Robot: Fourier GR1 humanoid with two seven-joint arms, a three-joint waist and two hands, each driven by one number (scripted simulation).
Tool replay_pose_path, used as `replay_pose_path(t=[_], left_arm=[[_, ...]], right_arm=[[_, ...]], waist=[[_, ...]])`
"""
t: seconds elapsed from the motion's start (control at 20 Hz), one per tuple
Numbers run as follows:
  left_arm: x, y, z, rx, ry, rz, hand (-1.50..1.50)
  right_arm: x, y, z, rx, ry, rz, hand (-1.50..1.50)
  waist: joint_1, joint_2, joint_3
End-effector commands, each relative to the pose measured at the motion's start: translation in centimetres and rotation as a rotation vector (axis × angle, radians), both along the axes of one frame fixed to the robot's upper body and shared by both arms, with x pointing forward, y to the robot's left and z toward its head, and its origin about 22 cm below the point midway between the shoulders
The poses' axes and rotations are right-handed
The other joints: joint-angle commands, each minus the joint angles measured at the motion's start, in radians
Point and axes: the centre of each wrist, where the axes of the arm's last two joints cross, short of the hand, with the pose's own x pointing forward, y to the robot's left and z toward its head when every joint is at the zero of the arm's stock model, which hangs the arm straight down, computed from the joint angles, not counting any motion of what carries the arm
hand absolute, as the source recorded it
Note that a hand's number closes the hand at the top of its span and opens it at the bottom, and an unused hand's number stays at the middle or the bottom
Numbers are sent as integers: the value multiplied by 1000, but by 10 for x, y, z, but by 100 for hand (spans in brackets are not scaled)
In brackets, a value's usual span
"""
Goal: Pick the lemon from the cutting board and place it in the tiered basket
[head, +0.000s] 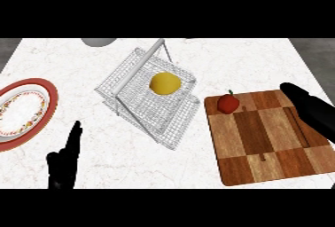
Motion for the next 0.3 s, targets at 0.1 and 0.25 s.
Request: replay_pose_path(t=[0.1, 0.25], left_arm=[[-2, -1, -4, -17, 29, 16, 0], [-8, 15, -7, -17, 47, 15, 0]], right_arm=[[-91, -30, 0, 39, 100, 20, -150], [-99, -33, -3, 17, 91, 59, -150]], waist=[[-17, 5, -4], [-10, 4, -3]])
